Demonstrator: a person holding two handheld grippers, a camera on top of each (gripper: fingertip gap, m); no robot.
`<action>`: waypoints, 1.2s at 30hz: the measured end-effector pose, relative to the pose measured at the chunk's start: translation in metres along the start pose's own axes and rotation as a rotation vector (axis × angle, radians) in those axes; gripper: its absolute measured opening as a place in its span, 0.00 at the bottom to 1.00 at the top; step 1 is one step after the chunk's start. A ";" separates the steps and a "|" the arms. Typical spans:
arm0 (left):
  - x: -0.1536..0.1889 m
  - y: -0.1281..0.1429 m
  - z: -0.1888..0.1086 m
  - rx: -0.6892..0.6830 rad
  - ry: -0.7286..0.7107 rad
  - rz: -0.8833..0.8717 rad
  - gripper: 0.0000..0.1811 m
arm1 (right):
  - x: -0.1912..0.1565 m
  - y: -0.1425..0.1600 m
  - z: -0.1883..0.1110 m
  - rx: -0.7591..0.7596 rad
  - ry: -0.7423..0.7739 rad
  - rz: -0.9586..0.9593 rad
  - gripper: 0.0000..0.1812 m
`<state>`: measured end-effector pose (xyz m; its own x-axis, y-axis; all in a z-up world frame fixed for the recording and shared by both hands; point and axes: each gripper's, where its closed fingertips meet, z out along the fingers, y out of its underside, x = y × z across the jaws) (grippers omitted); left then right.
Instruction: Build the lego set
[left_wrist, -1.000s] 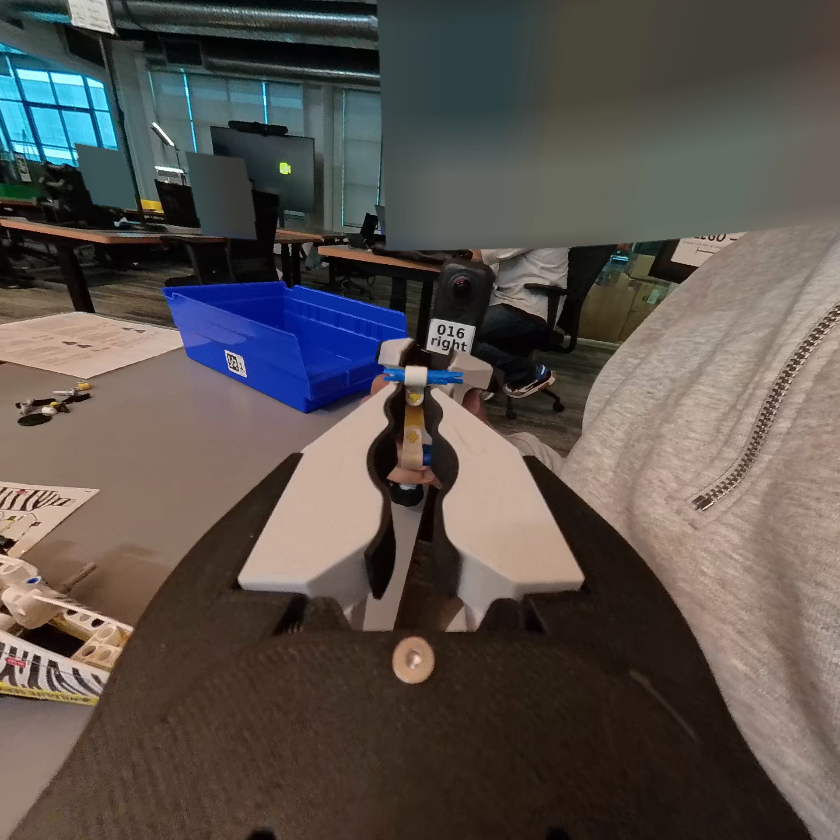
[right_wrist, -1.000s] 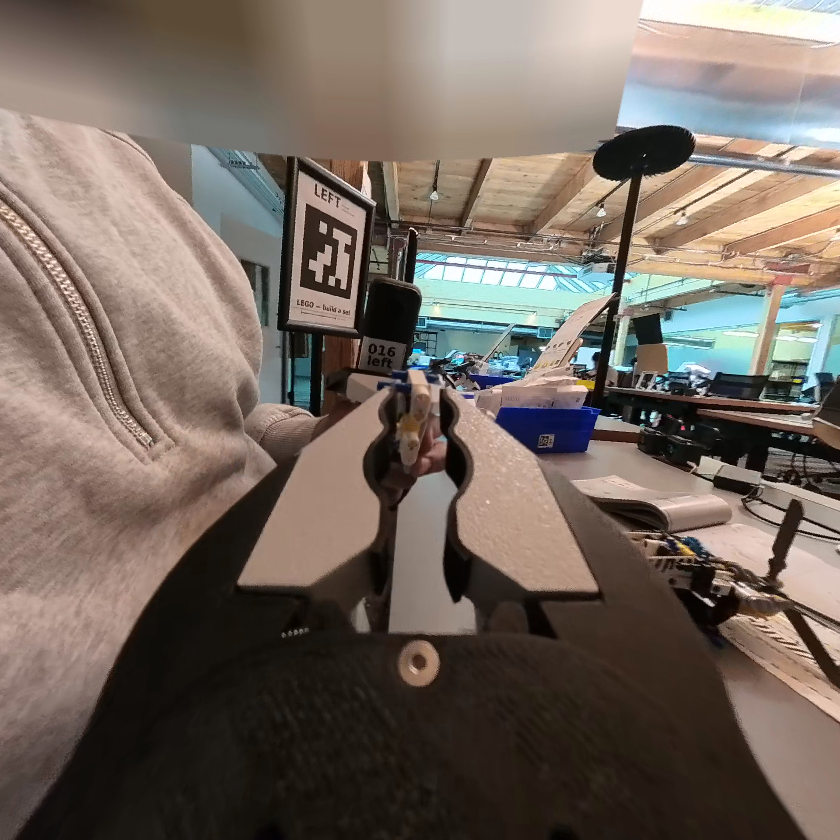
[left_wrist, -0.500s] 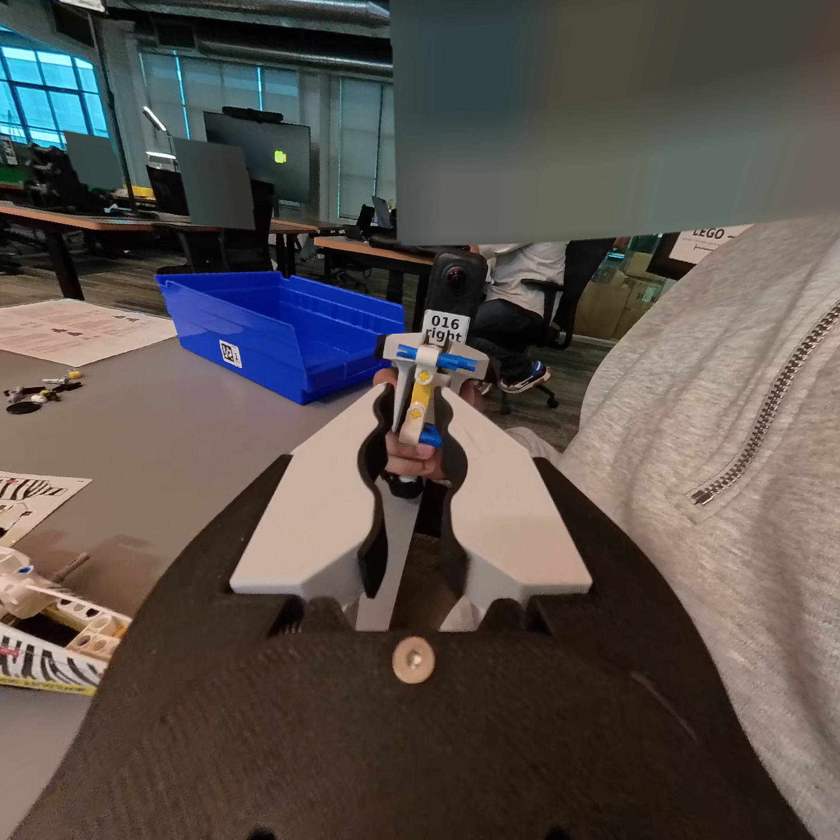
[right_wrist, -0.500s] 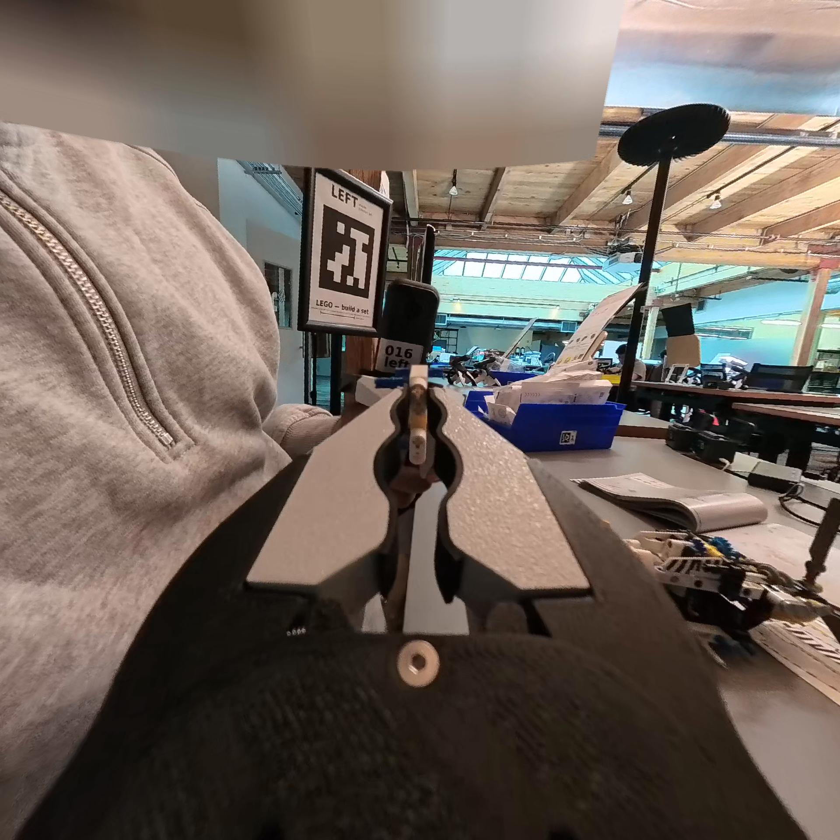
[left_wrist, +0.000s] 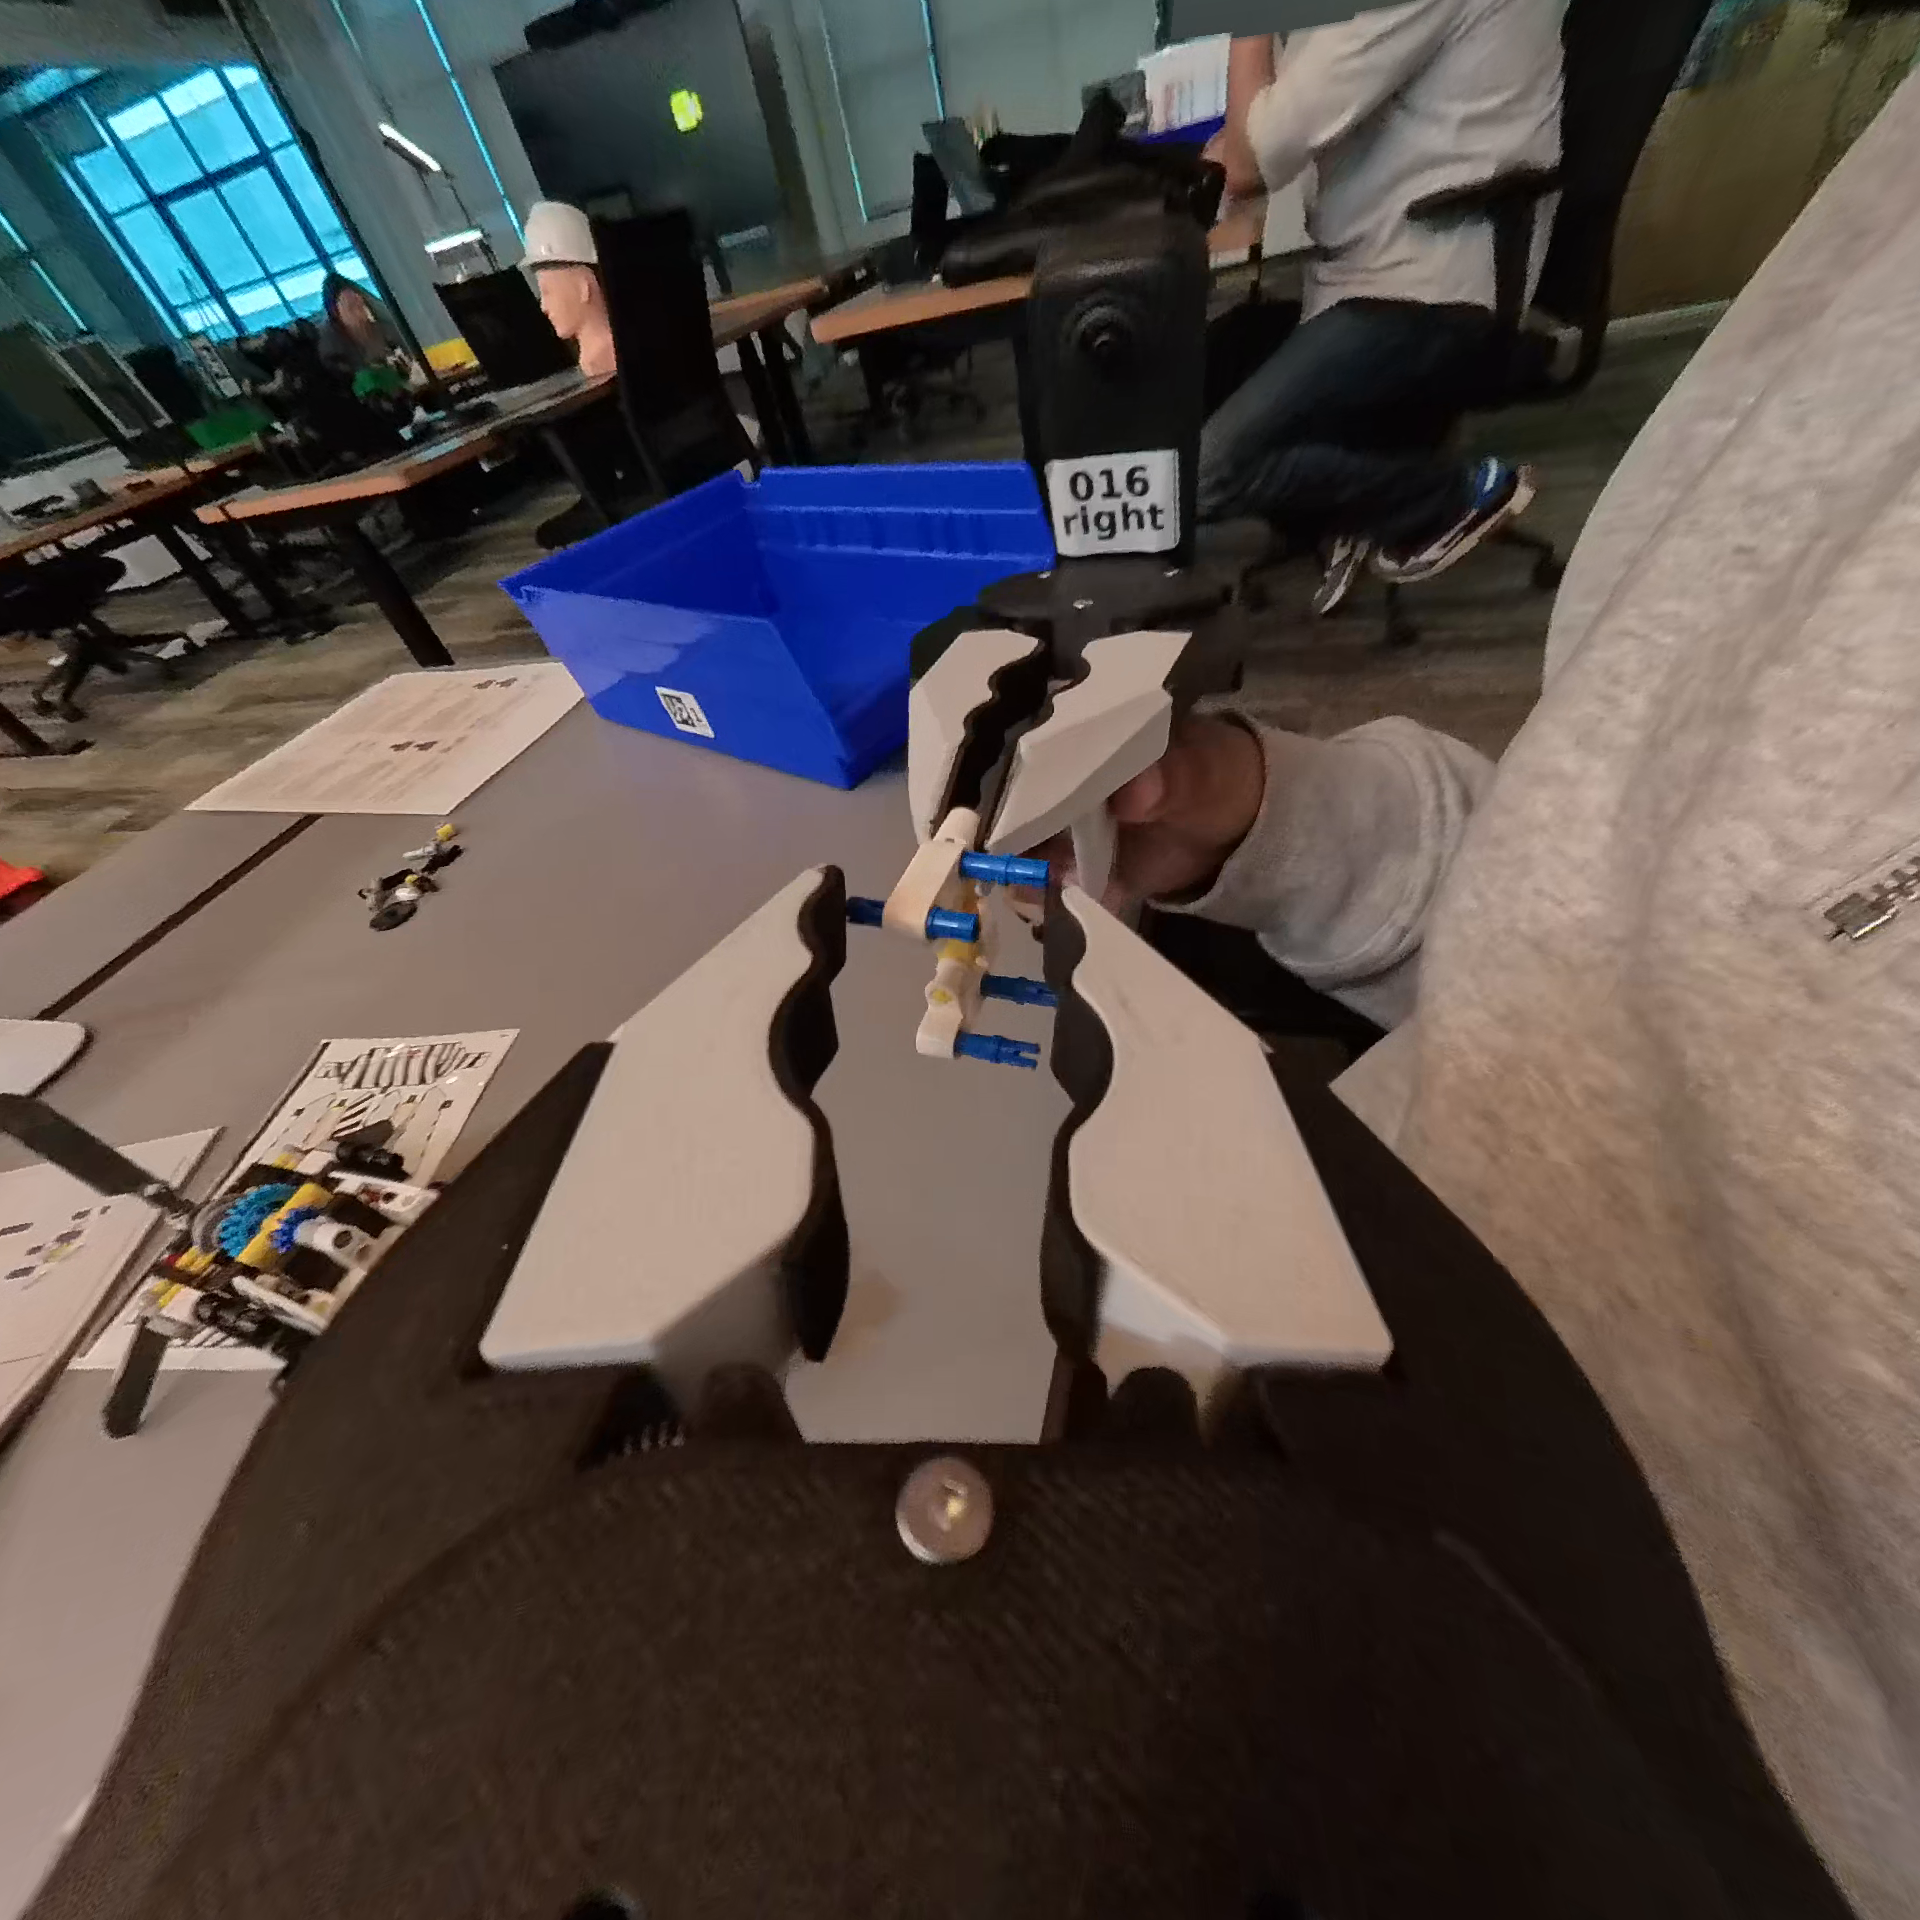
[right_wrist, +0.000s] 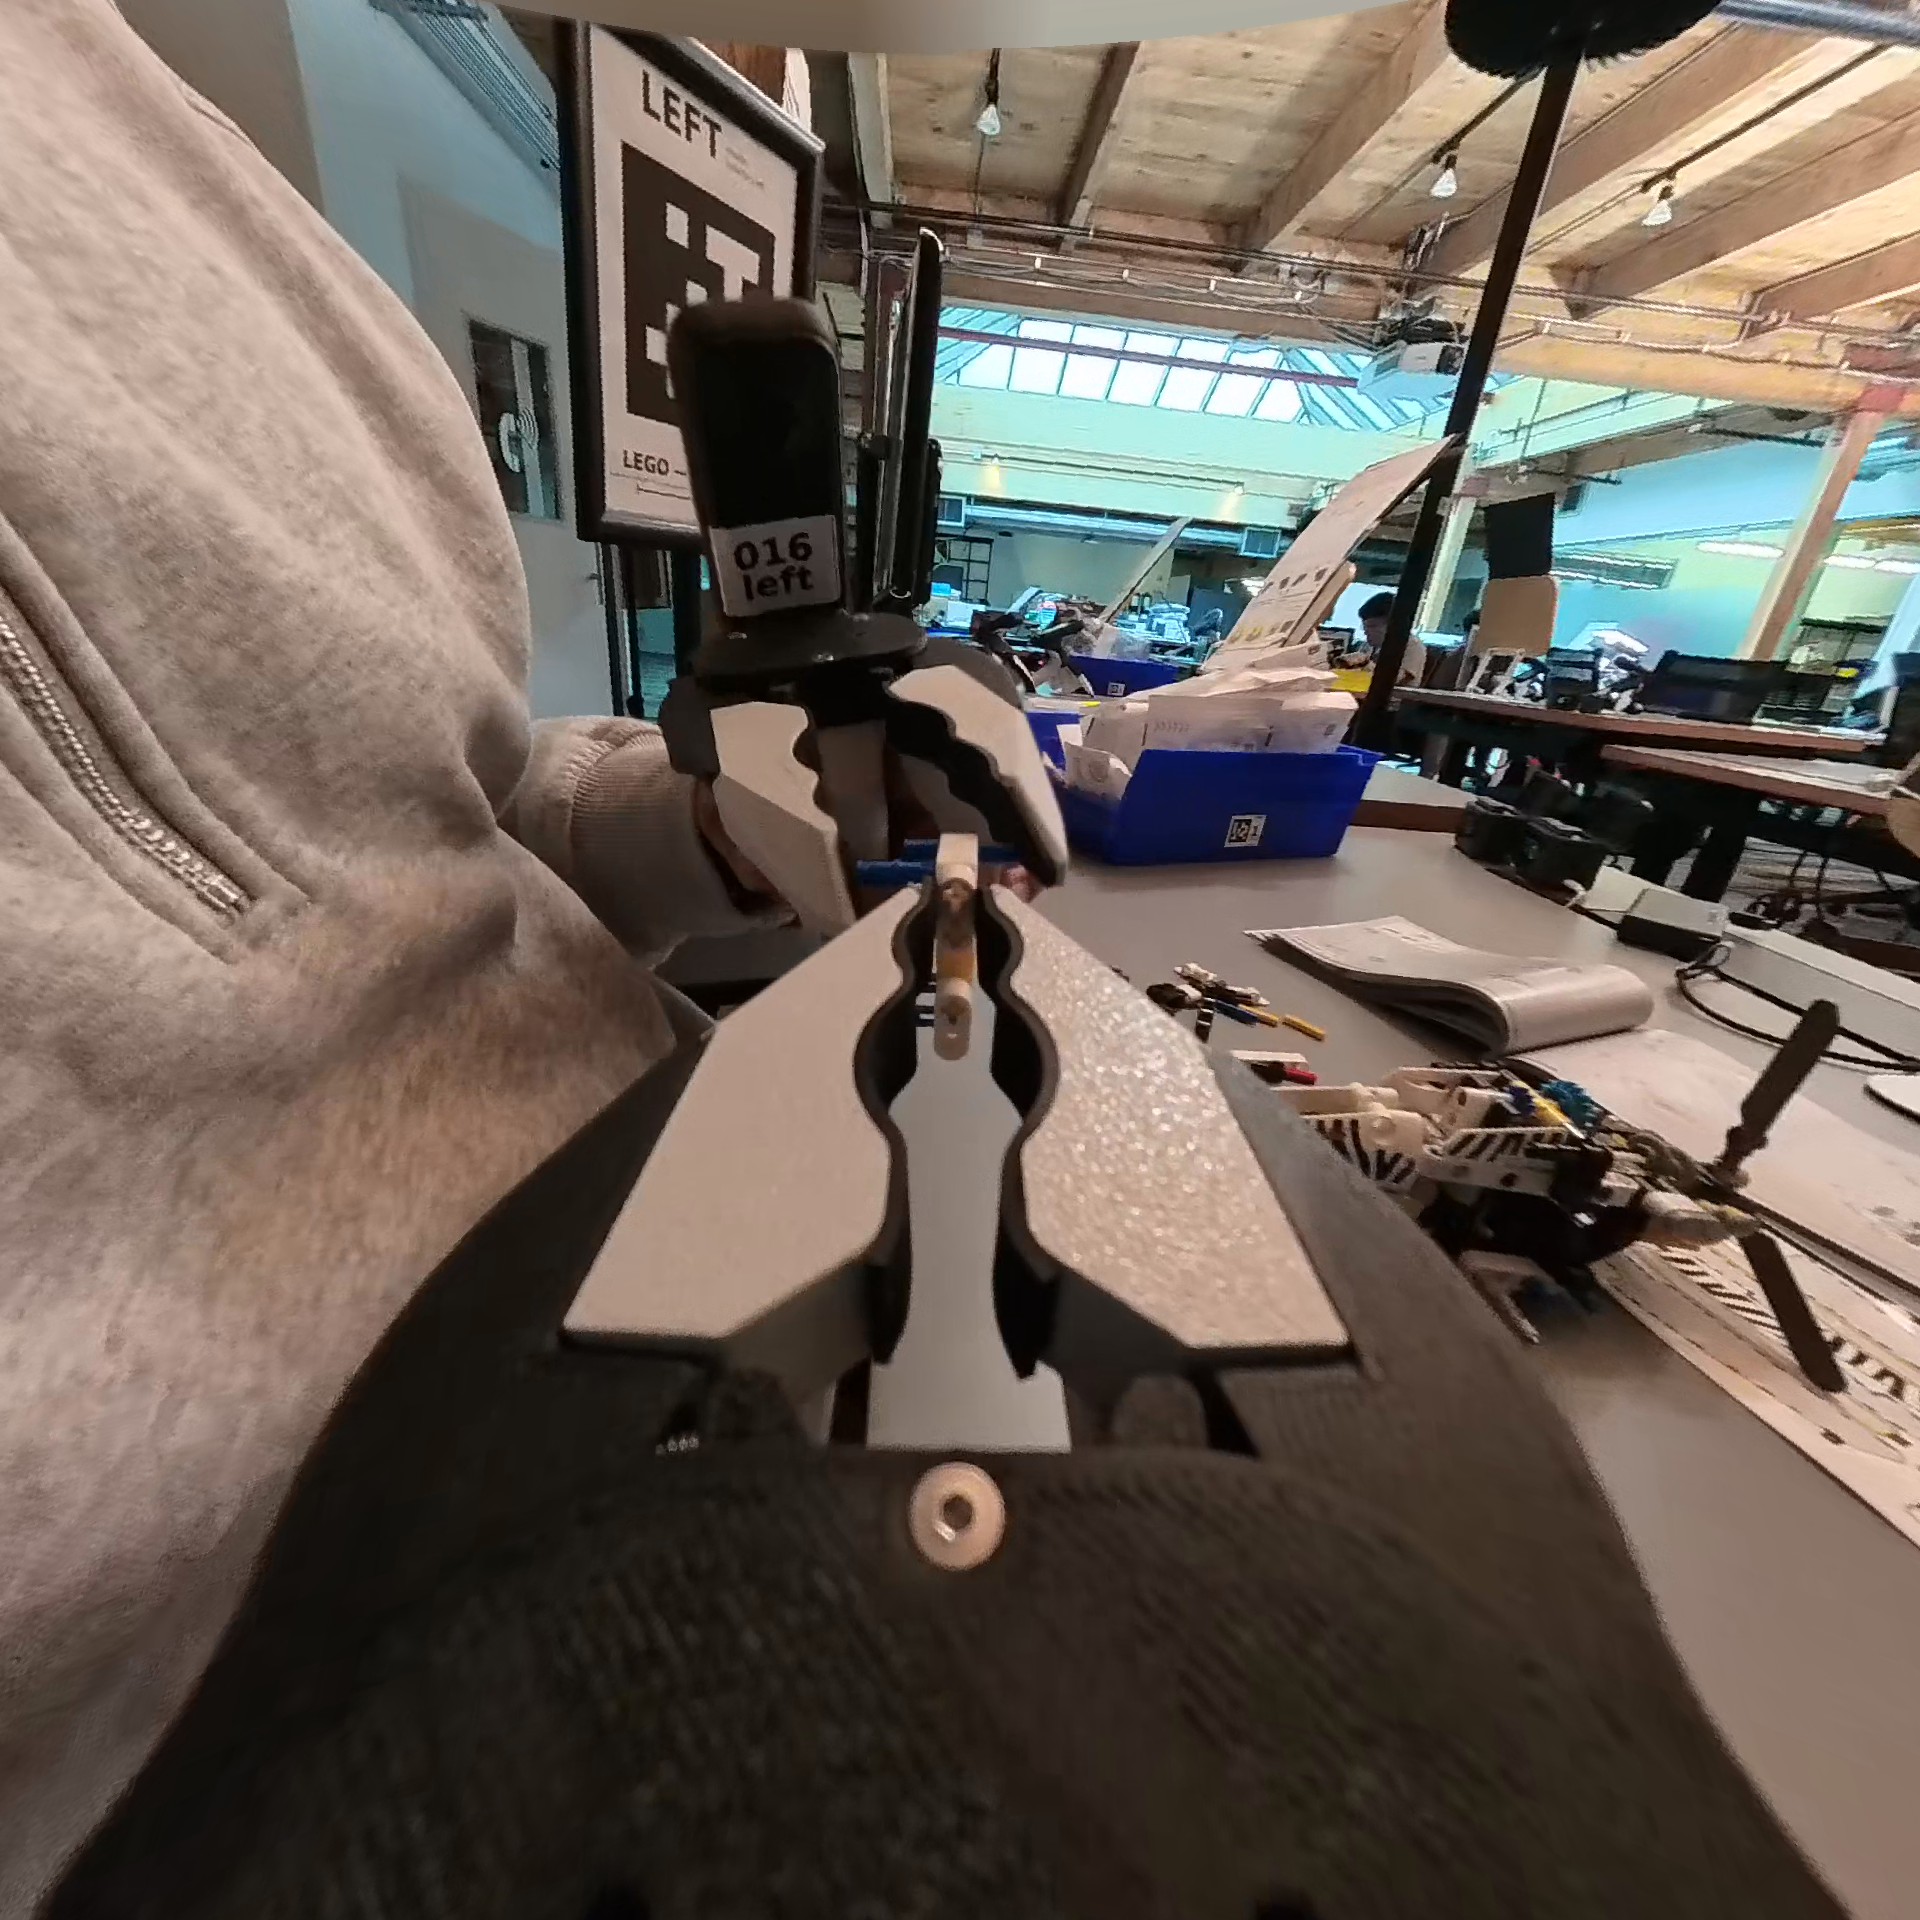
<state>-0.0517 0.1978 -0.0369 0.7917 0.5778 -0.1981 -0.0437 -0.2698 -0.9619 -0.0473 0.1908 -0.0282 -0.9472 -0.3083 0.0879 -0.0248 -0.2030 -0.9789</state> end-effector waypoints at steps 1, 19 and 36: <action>0.001 -0.001 0.000 0.012 0.013 -0.018 0.20 | 0.000 -0.001 -0.001 0.008 -0.005 0.006 0.03; 0.000 0.015 -0.010 -0.227 -0.011 0.169 0.19 | 0.004 0.019 0.001 -0.152 0.032 -0.052 0.03; 0.009 0.027 -0.012 -0.322 0.050 0.153 0.13 | -0.007 0.028 0.006 -0.212 -0.017 -0.073 0.03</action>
<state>-0.0388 0.1865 -0.0622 0.8199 0.4757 -0.3185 0.0237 -0.5841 -0.8113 -0.0398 0.1812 -0.0552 -0.9348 -0.3163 0.1617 -0.1617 -0.0262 -0.9865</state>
